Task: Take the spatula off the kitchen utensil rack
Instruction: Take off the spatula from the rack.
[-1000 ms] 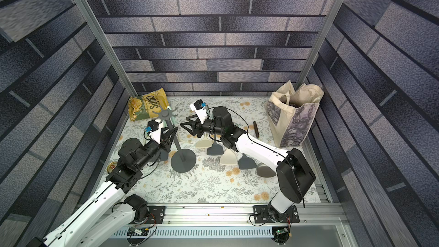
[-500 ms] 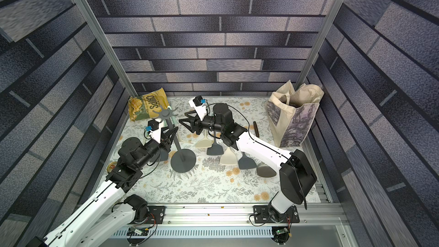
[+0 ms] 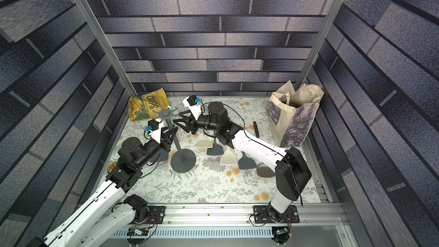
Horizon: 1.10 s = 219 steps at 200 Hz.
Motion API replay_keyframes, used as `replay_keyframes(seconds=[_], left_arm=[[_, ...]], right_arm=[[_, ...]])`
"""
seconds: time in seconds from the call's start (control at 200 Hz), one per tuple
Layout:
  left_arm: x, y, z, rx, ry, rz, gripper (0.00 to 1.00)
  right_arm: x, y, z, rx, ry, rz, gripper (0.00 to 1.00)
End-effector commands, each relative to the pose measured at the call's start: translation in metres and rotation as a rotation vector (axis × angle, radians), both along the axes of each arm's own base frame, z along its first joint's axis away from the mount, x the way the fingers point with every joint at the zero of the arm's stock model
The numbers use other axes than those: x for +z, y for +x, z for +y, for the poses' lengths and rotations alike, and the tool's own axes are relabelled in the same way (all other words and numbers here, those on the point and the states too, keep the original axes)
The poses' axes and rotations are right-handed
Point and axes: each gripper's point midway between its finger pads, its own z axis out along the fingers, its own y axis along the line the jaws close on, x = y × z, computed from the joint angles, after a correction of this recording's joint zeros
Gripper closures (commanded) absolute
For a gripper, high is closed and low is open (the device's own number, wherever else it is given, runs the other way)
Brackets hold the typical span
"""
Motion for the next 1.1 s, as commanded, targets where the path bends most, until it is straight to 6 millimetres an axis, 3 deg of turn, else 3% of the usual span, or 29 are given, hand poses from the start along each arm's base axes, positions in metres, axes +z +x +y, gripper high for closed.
replay_keyframes(seconds=[0.0,0.326,0.716,1.092], left_arm=[[-0.025,-0.001,-0.001,-0.017,0.076,0.07,0.9],[-0.027,-0.003,0.0,-0.012,0.074,0.072,0.9],[-0.028,-0.006,0.004,-0.003,0.074,0.068,0.9],[-0.03,-0.006,0.005,0.005,0.073,0.07,0.89]], right_arm=[[0.012,-0.004,0.009,0.029,0.031,-0.016,0.49],[0.017,-0.006,0.019,0.072,0.086,0.009,0.51],[0.021,-0.01,0.017,0.09,0.105,0.011,0.71],[0.02,-0.013,0.017,0.097,0.108,-0.01,0.82]])
